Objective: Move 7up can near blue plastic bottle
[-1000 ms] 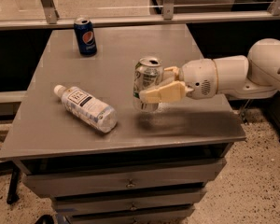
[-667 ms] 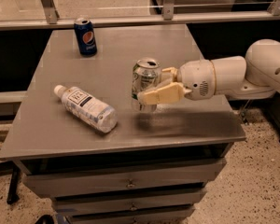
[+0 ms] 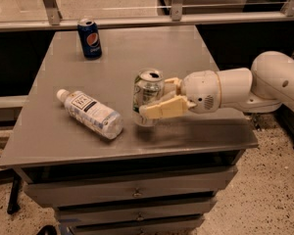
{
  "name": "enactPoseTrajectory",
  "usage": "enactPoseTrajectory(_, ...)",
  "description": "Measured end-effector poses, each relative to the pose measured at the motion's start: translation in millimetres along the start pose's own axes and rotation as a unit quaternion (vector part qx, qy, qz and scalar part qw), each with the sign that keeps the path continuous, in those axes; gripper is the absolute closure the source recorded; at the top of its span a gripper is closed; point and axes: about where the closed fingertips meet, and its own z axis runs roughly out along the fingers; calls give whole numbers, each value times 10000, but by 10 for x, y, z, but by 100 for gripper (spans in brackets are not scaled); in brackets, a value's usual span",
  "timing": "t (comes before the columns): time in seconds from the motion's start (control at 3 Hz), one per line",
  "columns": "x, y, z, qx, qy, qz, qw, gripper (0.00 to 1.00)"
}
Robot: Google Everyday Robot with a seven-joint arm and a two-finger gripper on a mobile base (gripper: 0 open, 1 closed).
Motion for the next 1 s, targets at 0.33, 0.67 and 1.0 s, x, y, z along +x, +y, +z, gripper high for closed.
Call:
enactPoseTrajectory(0.33, 61, 42, 167, -143, -102, -168, 9997, 100)
enactPoseTrajectory(0.67, 126, 61, 273, -235, -35, -401, 9989, 82)
enactPoseTrajectory(1.0, 164, 71, 286, -319, 99, -618, 9975, 59)
